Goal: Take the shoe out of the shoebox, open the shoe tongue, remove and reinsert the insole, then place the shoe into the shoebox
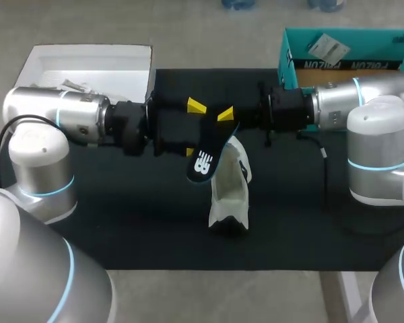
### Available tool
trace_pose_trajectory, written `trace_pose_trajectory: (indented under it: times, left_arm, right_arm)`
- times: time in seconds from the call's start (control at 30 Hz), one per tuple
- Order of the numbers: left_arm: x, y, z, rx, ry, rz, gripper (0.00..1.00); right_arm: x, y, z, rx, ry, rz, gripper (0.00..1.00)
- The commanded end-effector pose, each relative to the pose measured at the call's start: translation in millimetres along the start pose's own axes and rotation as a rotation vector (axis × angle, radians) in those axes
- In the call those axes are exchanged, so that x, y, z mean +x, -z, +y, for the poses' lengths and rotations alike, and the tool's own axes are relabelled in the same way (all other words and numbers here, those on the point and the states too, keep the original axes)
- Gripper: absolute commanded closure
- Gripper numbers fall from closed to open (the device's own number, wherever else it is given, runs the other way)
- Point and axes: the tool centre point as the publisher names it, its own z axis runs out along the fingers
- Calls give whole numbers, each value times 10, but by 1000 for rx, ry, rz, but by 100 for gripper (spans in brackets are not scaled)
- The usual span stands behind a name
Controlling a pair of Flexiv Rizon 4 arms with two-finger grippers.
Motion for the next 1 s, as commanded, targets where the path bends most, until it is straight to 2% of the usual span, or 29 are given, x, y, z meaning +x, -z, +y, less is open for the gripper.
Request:
trace_pose_trajectory:
  times: [0.03, 0.07, 0.4, 1.0]
  left_arm:
    - [2, -52, 60, -13, 5, -11, 94]
    - [2, -54, 70, -13, 5, -12, 100]
    - [78, -78, 89, -14, 23, -12, 100]
    - [75, -104, 32, -3, 19, -12, 100]
  right_arm:
    - [2, -10, -3, -1, -1, -3, 100]
    - [2, -10, -3, -1, -1, -3, 100]
    - [2, -10, -3, -1, -1, -3, 100]
    - [2, -10, -3, -1, -1, -3, 100]
